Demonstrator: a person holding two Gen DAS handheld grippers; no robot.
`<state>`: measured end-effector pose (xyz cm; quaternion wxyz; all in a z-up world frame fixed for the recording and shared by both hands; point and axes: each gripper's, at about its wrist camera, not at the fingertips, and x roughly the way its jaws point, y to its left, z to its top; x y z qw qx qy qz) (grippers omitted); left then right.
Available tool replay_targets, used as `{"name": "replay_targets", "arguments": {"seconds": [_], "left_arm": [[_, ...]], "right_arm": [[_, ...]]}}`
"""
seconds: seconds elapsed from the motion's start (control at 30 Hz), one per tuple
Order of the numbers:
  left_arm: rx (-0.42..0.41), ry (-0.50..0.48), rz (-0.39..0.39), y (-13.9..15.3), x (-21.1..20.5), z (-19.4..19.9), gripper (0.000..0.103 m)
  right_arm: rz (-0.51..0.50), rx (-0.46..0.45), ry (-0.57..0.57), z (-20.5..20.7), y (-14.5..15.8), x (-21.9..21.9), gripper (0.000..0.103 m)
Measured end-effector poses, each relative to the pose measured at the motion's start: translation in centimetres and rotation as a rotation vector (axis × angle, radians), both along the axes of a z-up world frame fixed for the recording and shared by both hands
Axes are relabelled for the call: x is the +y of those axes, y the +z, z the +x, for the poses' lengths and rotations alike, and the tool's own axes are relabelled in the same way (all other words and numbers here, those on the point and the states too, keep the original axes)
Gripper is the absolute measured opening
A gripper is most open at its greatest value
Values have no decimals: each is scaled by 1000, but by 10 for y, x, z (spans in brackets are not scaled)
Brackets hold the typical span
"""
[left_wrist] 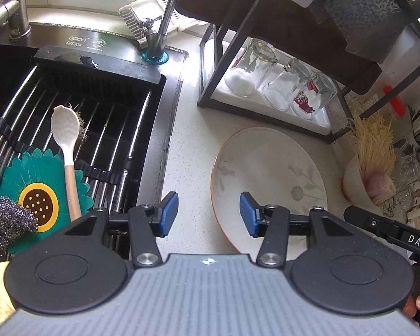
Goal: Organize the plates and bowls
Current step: 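Move both open grippers to the rim of the large white leaf-pattern bowl, then close both grippers on the white bowl's rim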
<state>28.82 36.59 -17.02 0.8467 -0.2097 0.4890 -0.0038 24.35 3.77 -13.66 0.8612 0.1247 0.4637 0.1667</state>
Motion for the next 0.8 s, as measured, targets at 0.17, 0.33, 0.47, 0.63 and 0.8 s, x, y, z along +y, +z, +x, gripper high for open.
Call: {"name": "replay_targets", "arguments": {"seconds": [0.17,0.33,0.47,0.63,0.8], "left_arm": [[15,-17,3,-14,1,22,51],[44,-37,-23,-27,3,36,41],[42,-65,-41,-30,2,44,32],[38,-72,-30,-33,-5,48,20],[41,-65,-26,-35,-8,49,11]], "right_arm": [[-67,15,-16,21,-18,8,51],[-72,52,-31,38,-36,15,46],[-82,65,-28,48,-45,21,46],[-85,80,-30,56,-52,23,35],[-67,82,-23,57,-58,25,22]]}}
